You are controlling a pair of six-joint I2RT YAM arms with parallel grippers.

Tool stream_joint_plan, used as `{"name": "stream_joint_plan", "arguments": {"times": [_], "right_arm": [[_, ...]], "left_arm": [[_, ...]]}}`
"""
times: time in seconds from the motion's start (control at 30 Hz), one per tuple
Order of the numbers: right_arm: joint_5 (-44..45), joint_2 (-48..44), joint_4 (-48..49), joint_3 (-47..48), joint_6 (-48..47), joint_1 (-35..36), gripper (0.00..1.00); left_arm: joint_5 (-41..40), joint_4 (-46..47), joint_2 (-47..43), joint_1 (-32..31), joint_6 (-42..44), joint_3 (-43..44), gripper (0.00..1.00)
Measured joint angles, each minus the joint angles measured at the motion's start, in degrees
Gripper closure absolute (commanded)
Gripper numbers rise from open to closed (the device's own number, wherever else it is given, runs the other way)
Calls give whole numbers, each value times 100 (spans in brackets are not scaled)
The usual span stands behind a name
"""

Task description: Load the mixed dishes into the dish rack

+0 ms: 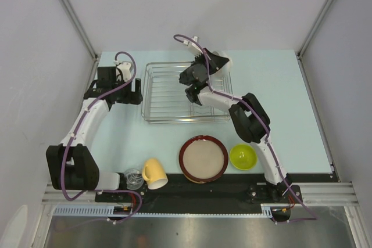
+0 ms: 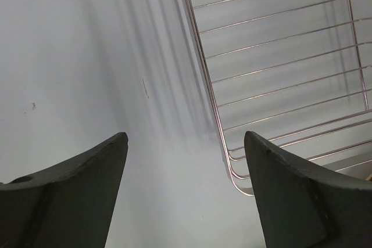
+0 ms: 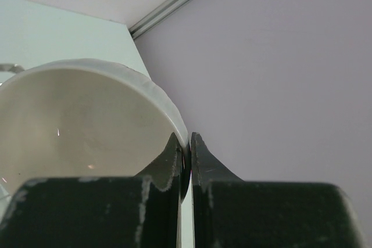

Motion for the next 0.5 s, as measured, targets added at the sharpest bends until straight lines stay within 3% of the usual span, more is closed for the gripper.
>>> {"name": "stream_joint_plan", "arguments": {"times": [0.5], "right_arm": [[42, 570, 131, -219, -63, 48, 100]], "left_arm": [[33, 22, -120, 42, 0, -103, 14]]}}
